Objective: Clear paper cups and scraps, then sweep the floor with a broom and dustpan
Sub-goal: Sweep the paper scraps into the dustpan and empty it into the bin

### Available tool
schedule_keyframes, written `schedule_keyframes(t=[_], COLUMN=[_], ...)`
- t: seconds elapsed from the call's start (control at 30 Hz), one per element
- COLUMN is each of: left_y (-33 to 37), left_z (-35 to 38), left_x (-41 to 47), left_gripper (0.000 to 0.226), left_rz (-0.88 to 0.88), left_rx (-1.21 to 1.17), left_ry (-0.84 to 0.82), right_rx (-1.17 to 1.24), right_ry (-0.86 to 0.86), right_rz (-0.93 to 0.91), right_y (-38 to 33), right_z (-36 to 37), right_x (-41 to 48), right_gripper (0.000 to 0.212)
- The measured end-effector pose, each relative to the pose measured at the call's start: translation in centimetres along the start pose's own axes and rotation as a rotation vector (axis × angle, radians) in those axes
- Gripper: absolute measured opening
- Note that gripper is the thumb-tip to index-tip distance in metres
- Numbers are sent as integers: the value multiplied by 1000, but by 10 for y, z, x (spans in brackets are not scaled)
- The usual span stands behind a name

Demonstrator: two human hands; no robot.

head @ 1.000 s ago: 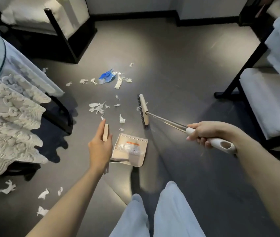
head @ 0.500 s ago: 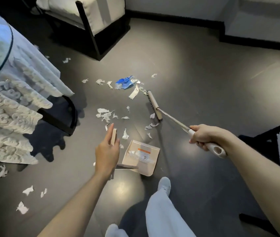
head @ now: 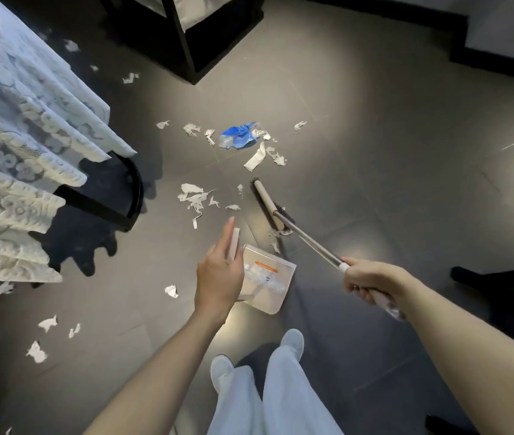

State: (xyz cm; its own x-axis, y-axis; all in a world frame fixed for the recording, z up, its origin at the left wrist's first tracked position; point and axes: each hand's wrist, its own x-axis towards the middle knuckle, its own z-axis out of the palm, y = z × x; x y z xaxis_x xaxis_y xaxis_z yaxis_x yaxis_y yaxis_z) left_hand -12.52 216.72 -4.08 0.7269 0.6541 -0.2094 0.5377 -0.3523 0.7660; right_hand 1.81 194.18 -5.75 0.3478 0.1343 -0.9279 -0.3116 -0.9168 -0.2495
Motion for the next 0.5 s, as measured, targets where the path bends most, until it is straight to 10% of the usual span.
schedule_keyframes(t=[0.23, 0.5], left_y=[3, -22], left_z=[0, -37], left_x=[9, -12], left_gripper=[54, 56], left_rz=[38, 40], left_rx=[-20, -12], left_ry=[-18, -23], right_rx=[-108, -154], right_ry=[-118, -120], right_rz=[60, 105], right_y=[17, 44], right_z=[21, 35], right_x=[-50, -118], right_gripper=[45, 82])
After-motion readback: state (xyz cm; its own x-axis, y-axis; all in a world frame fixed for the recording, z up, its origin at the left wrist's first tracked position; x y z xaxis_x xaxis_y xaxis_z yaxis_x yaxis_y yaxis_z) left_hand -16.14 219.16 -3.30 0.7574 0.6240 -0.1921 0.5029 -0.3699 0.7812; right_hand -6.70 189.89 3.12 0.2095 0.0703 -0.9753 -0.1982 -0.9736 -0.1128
